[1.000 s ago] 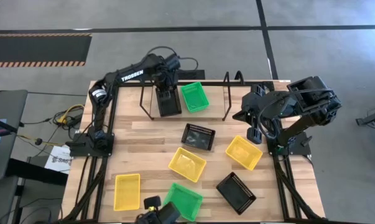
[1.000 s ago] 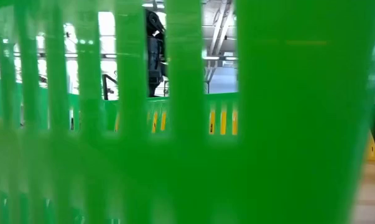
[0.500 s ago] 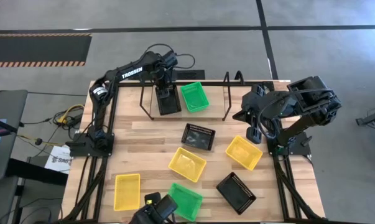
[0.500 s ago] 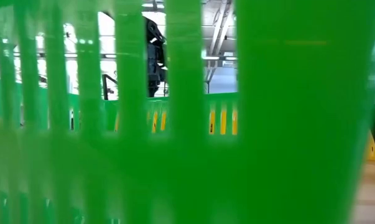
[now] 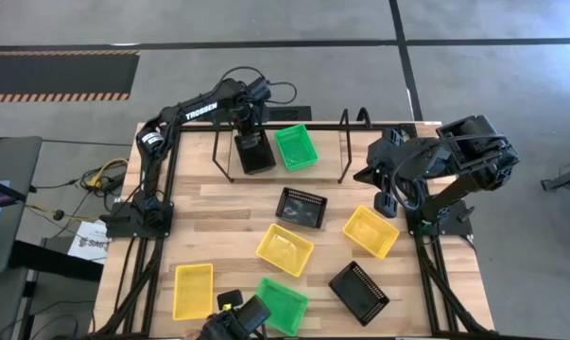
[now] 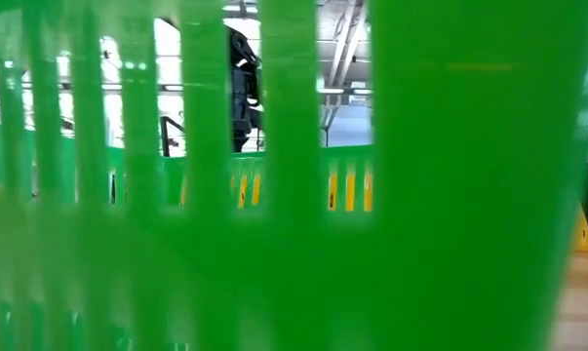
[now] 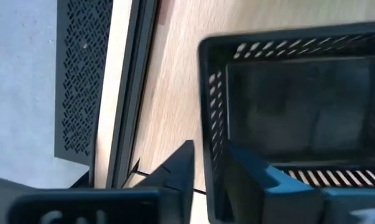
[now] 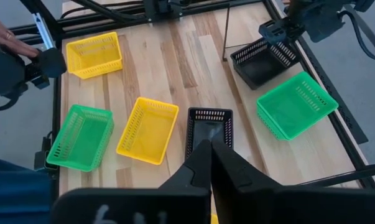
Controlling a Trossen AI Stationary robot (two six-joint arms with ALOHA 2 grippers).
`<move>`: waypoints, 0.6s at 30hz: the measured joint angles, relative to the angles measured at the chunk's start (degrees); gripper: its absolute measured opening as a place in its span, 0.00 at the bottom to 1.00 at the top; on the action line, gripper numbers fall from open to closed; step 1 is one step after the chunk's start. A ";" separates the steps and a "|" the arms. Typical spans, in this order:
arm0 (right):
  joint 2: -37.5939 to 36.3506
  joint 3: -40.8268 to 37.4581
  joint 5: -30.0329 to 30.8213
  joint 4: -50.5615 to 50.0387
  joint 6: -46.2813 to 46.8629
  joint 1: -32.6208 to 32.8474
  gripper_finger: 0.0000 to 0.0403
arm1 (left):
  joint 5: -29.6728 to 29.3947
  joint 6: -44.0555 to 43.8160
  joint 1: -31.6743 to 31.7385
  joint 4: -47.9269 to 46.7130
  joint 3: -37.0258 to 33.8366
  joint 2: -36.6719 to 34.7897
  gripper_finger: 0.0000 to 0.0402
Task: Stack baskets on shelf by color
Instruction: Put the top left black bin on the shelf, then stack the top black bin on top of the black bin
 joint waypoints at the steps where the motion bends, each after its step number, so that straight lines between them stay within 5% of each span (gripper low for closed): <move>1: 0.00 0.01 0.00 0.00 -0.01 0.00 0.04 | -0.09 -0.13 0.00 -0.14 0.13 0.00 0.23; 8: 0.00 0.01 0.00 0.00 -0.10 0.00 0.05 | 2.74 -6.87 0.00 -2.38 5.02 0.00 0.36; 18: -0.24 0.00 -0.02 0.00 -0.16 0.02 0.05 | 22.12 -17.68 -4.17 -9.32 15.40 -0.10 0.38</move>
